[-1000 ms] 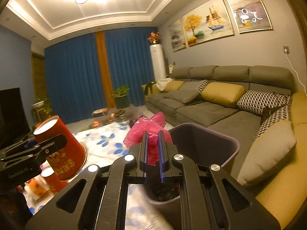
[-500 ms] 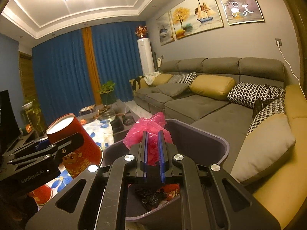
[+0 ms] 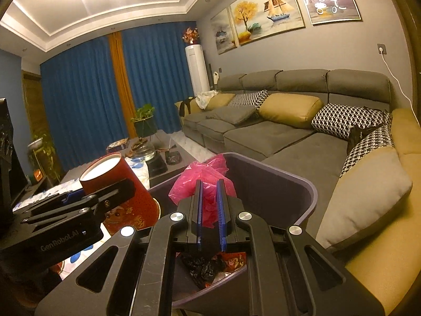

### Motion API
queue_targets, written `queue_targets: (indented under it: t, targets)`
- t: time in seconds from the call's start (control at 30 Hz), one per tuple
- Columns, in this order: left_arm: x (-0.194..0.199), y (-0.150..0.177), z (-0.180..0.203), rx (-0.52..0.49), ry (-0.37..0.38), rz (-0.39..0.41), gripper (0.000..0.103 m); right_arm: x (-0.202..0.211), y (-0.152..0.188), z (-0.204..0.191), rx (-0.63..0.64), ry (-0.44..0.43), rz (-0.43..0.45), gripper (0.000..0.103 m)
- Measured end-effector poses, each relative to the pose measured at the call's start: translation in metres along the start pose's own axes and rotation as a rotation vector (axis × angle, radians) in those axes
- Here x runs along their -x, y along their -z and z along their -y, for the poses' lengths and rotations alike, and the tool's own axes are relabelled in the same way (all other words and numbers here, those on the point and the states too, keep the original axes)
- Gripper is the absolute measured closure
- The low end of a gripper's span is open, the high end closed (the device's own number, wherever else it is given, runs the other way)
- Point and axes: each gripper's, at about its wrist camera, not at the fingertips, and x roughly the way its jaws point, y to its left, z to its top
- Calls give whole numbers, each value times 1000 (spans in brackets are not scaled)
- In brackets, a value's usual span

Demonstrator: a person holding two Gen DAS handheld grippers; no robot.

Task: Collect trash
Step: 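Carry the pink bag and red cup over the grey bin and open both tools, then move both open tools back over the trash on the bed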

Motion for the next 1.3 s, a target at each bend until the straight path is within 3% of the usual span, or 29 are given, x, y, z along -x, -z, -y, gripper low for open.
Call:
queue_targets:
  t: [0.27,0.33,0.67,0.7,0.83,0.97,1.03,1.3]
  targets:
    - [-8,3,-9,43,29,-26,49,-2,-1,-1,3,-7,-15,89]
    - [-10,4,-11,56,33,-33,49,-2,-1,-1,3,-1,-15,77]
    - [-23,7,-6,68,77,-67,48,15,1,9,-28,57,24,52]
    - [-24,7,-6,67,89,-74,47,17,1,10,-31,60,26,50]
    - [-23,11,-4,59,109,-72,27,27,3,16,-44,78,37,47]
    - [-6,16,-10,53,45,-42,22,36,5,17,-49,83,43,45]
    - [8,20,-14,52,6,-15,20,42,6,14,-47,82,54,39]
    - [99,51,-55,91,-229,95,16,58,20,-16,-3,9,36,24]
